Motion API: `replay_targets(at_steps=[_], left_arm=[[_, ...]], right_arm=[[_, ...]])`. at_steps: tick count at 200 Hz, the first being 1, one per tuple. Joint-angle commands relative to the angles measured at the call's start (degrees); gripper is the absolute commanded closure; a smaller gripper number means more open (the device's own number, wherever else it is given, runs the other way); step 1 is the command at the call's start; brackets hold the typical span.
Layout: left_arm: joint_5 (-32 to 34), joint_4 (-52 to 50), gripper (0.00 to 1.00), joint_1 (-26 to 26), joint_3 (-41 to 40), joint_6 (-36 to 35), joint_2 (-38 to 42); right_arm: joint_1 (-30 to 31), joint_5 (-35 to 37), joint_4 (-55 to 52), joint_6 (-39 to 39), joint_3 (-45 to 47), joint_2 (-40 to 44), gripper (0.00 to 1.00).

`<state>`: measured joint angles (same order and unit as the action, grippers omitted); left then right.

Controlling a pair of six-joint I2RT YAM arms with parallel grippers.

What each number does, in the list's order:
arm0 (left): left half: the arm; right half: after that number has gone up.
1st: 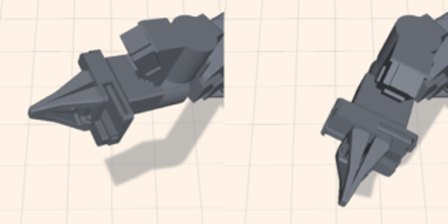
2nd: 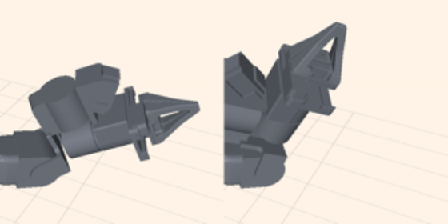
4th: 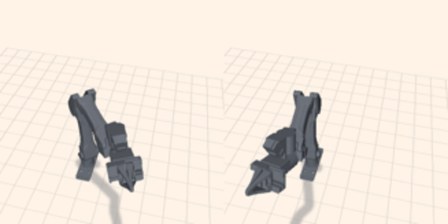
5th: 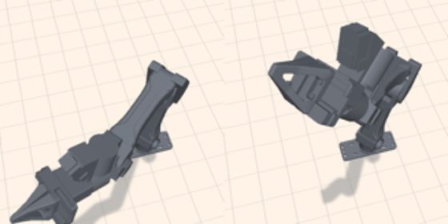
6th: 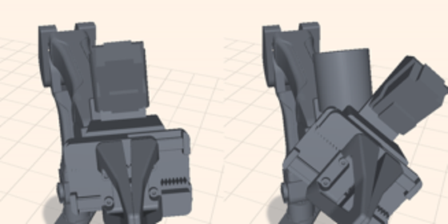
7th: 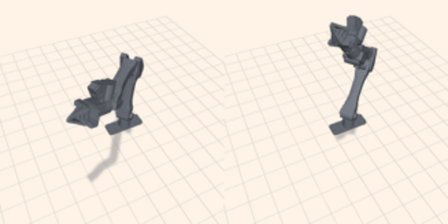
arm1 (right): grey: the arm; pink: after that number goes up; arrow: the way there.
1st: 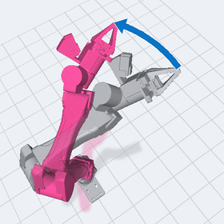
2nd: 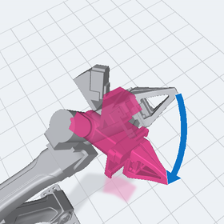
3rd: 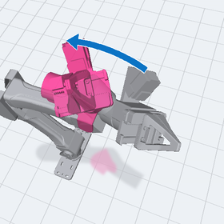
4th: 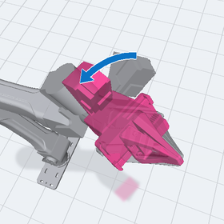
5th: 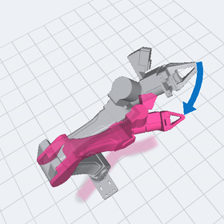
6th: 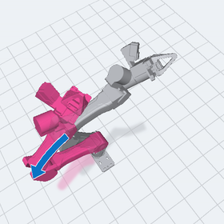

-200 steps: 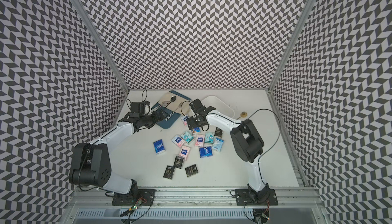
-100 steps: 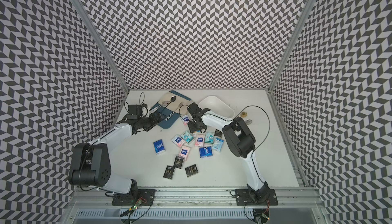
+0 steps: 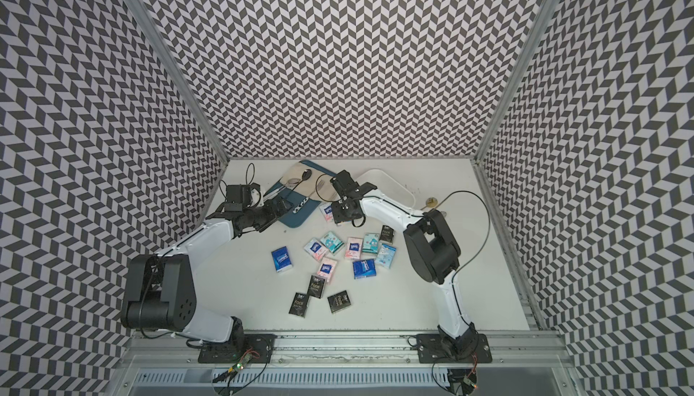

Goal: Put the pocket tissues into the storage box
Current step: Pick up the pocket tissues from the center of the board, then place the pocket tissues in the storage box.

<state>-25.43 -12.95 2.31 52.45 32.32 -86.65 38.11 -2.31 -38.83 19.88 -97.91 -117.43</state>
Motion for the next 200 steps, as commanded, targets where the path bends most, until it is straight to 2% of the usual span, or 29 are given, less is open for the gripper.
replay_targets(at_steps=[1, 63, 113, 162, 200], left_arm=[[-0.72, 1.17, 0.0, 2.09, 3.21, 0.56, -1.15], [-0.06, 0.45, 0.0, 5.38, 7.54, 0.65, -3.66], [0.58, -0.32, 0.0, 5.5, 5.46, -0.4, -2.37], [0.07, -0.23, 0.0, 5.51, 3.64, -0.77, -1.77], [-0.14, -0.41, 0.0, 5.52, 3.28, -1.02, -1.55]], right_arm=[[-1.99, 0.29, 1.36, 3.7, -2.62, 4.97, 0.49], [-12.22, -2.17, 11.21, 15.27, 0.37, 7.31, 0.49], [-17.98, -3.34, 15.52, 23.6, -0.88, 1.95, 0.49], [-19.21, -3.81, 18.88, 32.7, -1.39, -3.1, 0.5], [-19.39, -1.06, 19.8, 38.92, -1.85, -6.45, 0.5]])
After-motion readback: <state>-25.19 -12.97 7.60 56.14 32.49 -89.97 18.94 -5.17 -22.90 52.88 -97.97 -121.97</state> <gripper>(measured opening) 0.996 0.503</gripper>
